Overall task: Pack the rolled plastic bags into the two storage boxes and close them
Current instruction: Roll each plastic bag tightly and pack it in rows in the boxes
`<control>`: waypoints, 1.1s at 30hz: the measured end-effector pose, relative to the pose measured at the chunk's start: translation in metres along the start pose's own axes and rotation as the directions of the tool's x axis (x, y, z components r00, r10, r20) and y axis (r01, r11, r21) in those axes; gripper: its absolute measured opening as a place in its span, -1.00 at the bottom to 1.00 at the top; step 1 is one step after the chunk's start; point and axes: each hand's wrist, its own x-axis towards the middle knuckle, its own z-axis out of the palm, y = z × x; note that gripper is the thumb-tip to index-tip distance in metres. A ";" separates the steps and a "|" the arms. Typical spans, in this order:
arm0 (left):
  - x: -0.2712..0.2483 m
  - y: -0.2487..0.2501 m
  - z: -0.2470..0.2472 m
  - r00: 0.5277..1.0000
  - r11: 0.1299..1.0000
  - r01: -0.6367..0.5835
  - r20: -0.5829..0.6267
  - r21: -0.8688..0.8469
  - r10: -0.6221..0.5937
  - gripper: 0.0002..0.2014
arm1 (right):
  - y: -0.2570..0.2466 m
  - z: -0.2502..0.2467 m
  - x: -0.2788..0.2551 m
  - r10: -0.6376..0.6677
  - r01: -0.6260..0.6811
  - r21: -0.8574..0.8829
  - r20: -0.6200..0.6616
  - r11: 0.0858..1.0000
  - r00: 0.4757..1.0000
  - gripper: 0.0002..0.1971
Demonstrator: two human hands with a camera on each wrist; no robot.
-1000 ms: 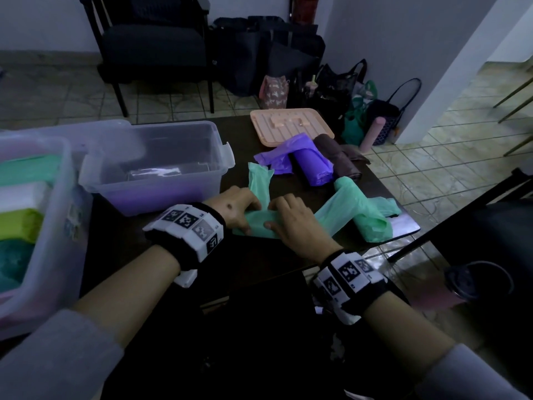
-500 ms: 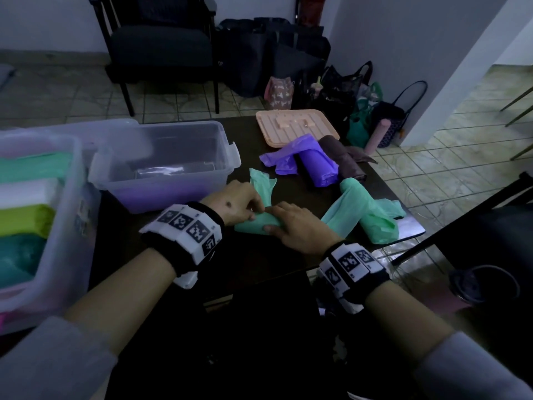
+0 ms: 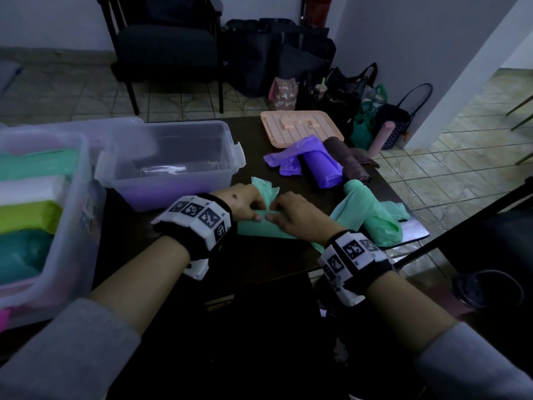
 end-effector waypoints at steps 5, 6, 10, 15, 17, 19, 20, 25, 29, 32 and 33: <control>0.009 -0.004 0.006 0.999 0.999 0.053 0.002 0.010 -0.053 -0.62 | -0.010 0.020 -0.010 -0.116 0.078 -0.149 -0.271 0.986 0.956 -0.64; 0.010 -0.005 0.008 0.998 0.998 0.058 -0.024 0.000 -0.058 -0.60 | -0.010 0.023 -0.011 -0.117 0.079 -0.155 -0.254 0.985 0.960 -0.56; 0.006 -0.010 0.012 0.960 0.997 -0.019 -0.281 -0.074 -0.003 -0.66 | -0.007 0.028 -0.011 -0.093 0.058 -0.184 -0.190 0.981 0.977 -0.34; -0.003 -0.014 0.016 0.957 0.992 -0.051 -0.289 -0.113 0.016 -0.71 | -0.005 0.025 -0.006 -0.052 0.038 -0.113 -0.129 0.993 0.990 -0.34; -0.007 -0.020 0.016 0.974 0.993 -0.052 -0.226 -0.104 0.027 -0.54 | -0.004 0.018 -0.002 -0.005 -0.001 -0.098 -0.056 0.995 0.998 -0.34; -0.009 -0.026 0.017 0.978 0.993 -0.060 -0.206 -0.098 0.039 -0.43 | -0.006 0.010 0.002 0.030 -0.028 -0.062 0.032 0.998 0.999 -0.33; -0.010 -0.027 0.016 0.978 0.993 -0.058 -0.206 -0.101 0.036 -0.42 | -0.007 0.004 0.005 0.038 -0.035 -0.047 0.075 0.998 0.996 -0.32; -0.008 -0.029 0.015 0.982 0.991 -0.039 -0.188 -0.125 0.015 -0.39 | -0.008 -0.015 0.019 0.143 -0.151 0.034 0.175 0.988 0.974 -0.02; -0.010 -0.030 0.018 0.983 0.989 -0.053 -0.180 -0.139 0.027 -0.40 | -0.012 -0.015 0.032 0.208 -0.191 -0.089 0.271 0.978 0.940 0.28; -0.013 -0.030 0.018 0.981 0.986 -0.075 -0.189 -0.150 0.046 -0.43 | -0.019 -0.009 0.034 0.211 -0.161 -0.190 0.278 0.968 0.937 0.15; -0.013 -0.030 0.018 0.982 0.985 -0.078 -0.183 -0.154 0.050 -0.43 | -0.021 -0.007 0.033 0.194 -0.146 -0.186 0.274 0.972 0.942 0.07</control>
